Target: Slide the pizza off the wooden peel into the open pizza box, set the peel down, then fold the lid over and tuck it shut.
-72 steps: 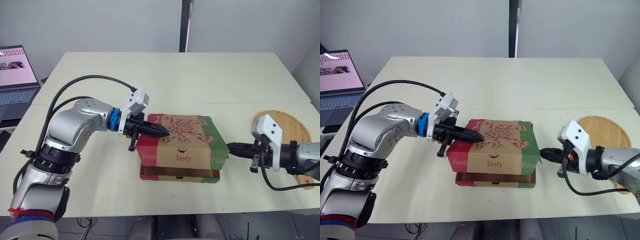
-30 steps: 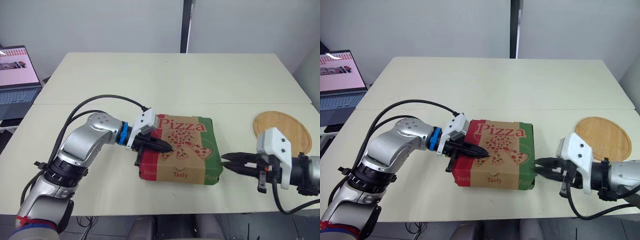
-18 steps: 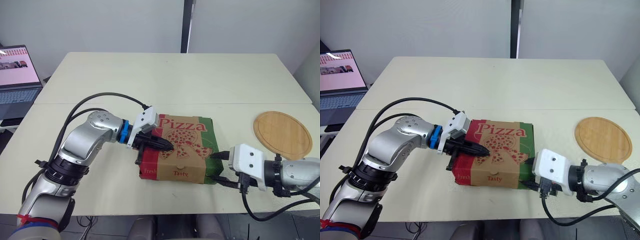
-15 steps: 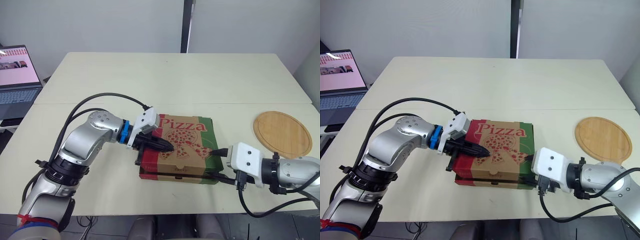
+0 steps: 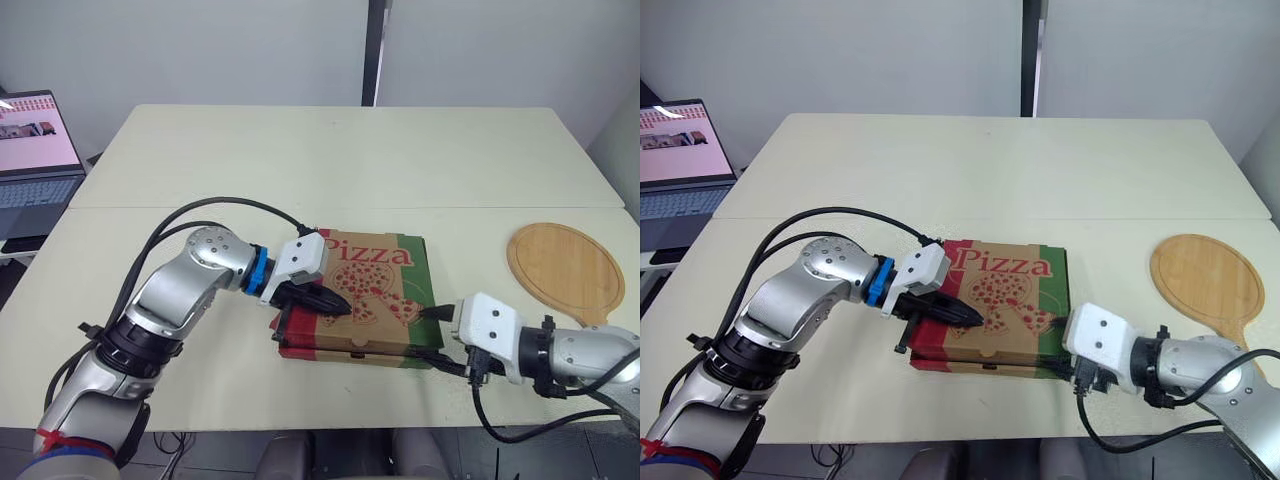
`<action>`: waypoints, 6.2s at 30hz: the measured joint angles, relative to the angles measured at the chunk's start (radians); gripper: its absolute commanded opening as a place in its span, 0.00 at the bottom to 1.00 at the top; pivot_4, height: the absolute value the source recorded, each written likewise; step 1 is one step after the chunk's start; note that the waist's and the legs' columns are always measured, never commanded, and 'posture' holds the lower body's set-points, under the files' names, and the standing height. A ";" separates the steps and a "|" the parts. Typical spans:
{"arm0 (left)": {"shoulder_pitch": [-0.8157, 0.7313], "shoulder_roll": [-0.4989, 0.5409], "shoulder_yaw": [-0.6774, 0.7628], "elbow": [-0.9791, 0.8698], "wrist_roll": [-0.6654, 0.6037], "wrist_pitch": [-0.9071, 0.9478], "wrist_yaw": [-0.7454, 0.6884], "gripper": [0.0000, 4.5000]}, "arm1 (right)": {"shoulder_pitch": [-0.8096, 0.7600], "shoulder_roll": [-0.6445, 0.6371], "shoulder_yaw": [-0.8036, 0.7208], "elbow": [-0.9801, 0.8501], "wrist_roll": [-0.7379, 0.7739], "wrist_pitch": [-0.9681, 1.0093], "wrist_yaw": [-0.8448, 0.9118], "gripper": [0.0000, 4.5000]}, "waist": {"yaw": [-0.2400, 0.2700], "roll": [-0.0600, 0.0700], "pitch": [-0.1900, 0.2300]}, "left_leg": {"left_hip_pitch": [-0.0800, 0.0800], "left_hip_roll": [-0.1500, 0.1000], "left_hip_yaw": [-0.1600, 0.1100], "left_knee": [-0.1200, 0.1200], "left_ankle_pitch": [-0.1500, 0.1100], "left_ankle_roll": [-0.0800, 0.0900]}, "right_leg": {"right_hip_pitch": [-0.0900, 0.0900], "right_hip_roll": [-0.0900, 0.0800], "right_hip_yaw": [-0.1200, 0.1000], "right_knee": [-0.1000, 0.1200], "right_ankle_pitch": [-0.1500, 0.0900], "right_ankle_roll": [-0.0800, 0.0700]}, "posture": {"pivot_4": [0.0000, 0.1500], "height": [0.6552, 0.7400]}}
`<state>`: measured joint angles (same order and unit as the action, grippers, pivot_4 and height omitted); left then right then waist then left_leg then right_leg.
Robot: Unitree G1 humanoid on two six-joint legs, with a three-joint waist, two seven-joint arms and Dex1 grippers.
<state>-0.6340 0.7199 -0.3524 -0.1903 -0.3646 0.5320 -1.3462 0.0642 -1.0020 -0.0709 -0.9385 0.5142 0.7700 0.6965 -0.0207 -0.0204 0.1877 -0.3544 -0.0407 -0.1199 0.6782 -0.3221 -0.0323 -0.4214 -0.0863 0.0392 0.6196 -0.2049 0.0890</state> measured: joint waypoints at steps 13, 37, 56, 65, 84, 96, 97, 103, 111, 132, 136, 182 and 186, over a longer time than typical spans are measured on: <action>0.014 -0.001 -0.008 0.004 0.030 -0.039 -0.001 0.00 | -0.047 0.051 -0.199 0.031 0.209 0.094 -0.028 0.60 | 0.003 0.000 0.000 | 0.004 0.000 0.002 0.000 0.000 0.000 | 0.002 0.000 0.001 0.002 0.000 0.000 | 1.00 1.00; 0.017 0.002 -0.011 0.006 0.055 -0.039 -0.001 0.00 | -0.043 0.082 0.051 0.089 0.016 0.009 -0.044 0.01 | 0.003 0.000 0.000 | 0.006 0.000 0.002 0.000 0.000 0.000 | 0.001 0.000 0.002 0.006 0.000 0.000 | 1.00 1.00; 0.015 0.001 -0.004 0.011 0.053 -0.036 0.000 0.00 | 0.140 0.081 -0.055 0.144 -0.019 -0.068 0.067 0.01 | 0.008 0.000 0.000 | 0.007 0.001 0.004 0.000 0.000 0.000 | 0.002 0.000 0.003 0.007 -0.001 0.000 | 1.00 1.00; 0.013 -0.003 0.003 0.030 0.053 -0.040 0.000 0.00 | 0.122 0.116 -0.040 0.134 0.029 -0.019 0.065 0.01 | 0.007 0.000 0.000 | 0.007 0.001 0.004 0.000 0.000 0.001 | 0.001 0.001 0.003 0.007 -0.001 0.000 | 1.00 1.00; 0.029 -0.003 0.004 0.030 0.060 -0.055 0.002 0.00 | 0.142 0.076 -0.285 0.154 0.078 -0.015 0.104 0.01 | 0.014 0.000 -0.001 | 0.008 0.001 0.005 0.000 0.000 0.001 | 0.002 0.001 0.004 0.007 -0.001 0.000 | 1.00 1.00; 0.027 -0.007 0.053 0.022 0.018 -0.001 0.009 0.00 | -0.280 0.190 0.255 0.173 -0.036 0.038 -0.021 0.01 | 0.012 0.000 -0.001 | 0.006 0.000 0.003 0.000 0.000 0.000 | 0.000 0.000 0.003 0.007 -0.001 0.000 | 1.00 1.00; 0.037 0.006 0.074 0.013 -0.003 0.023 0.009 0.00 | -0.290 0.197 0.274 0.182 -0.053 0.027 -0.019 0.01 | 0.012 0.000 -0.001 | 0.006 0.001 0.003 0.000 0.000 0.000 | 0.000 0.000 0.003 0.007 -0.001 0.000 | 1.00 1.00; 0.058 0.180 0.231 0.009 -0.097 0.092 -0.044 0.00 | -0.316 0.204 0.301 0.202 -0.079 -0.003 0.002 0.01 | -0.004 0.000 -0.001 | 0.007 0.001 0.002 -0.001 0.000 0.000 | 0.000 0.001 0.002 0.008 -0.001 -0.001 | 1.00 1.00; 0.216 0.321 0.237 0.076 -0.006 -0.094 -0.125 0.00 | -0.321 0.213 0.305 0.226 -0.102 -0.030 0.029 0.01 | 0.001 0.000 0.000 | 0.006 0.000 0.001 -0.001 0.000 0.000 | 0.000 0.000 0.001 0.007 -0.001 -0.001 | 1.00 1.00; 0.231 0.163 0.198 0.035 0.048 -0.068 -0.005 0.00 | -0.325 0.231 0.310 0.246 -0.117 -0.039 0.051 0.01 | 0.012 0.000 -0.001 | 0.006 0.000 0.001 0.000 0.000 0.000 | 0.001 0.000 0.001 0.008 -0.001 -0.001 | 1.00 1.00; 0.242 0.163 0.206 -0.018 -0.008 0.012 0.000 0.00 | -0.326 0.234 0.312 0.247 -0.119 -0.040 0.060 0.01 | 0.012 0.000 0.000 | 0.006 0.000 0.001 0.000 0.000 0.000 | 0.001 0.000 0.001 0.008 -0.001 -0.001 | 1.00 1.00; 0.284 0.046 0.362 0.065 -0.023 0.033 0.286 0.00 | -0.198 0.269 0.143 0.314 -0.256 -0.183 0.009 0.01 | 0.012 0.000 -0.006 | 0.007 0.001 0.001 -0.002 0.000 0.000 | 0.000 0.001 0.001 0.007 -0.001 -0.001 | 1.00 1.00; 0.396 0.058 0.379 0.038 -0.001 0.027 0.332 0.00 | -0.137 0.243 0.055 0.338 -0.281 -0.183 -0.026 0.01 | 0.013 -0.001 -0.005 | 0.007 0.000 0.002 -0.002 0.000 0.000 | 0.000 0.000 0.002 0.007 -0.001 -0.001 | 1.00 1.00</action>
<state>-0.2378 0.7781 0.0268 -0.1524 -0.3659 0.5595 -1.0143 -0.0727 -0.7591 -0.0160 -0.6001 0.2334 0.5866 0.6707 -0.0077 -0.0209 0.1824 -0.3477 -0.0403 -0.1184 0.6763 -0.3224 -0.0322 -0.4210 -0.0862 0.0409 0.6265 -0.2060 0.0876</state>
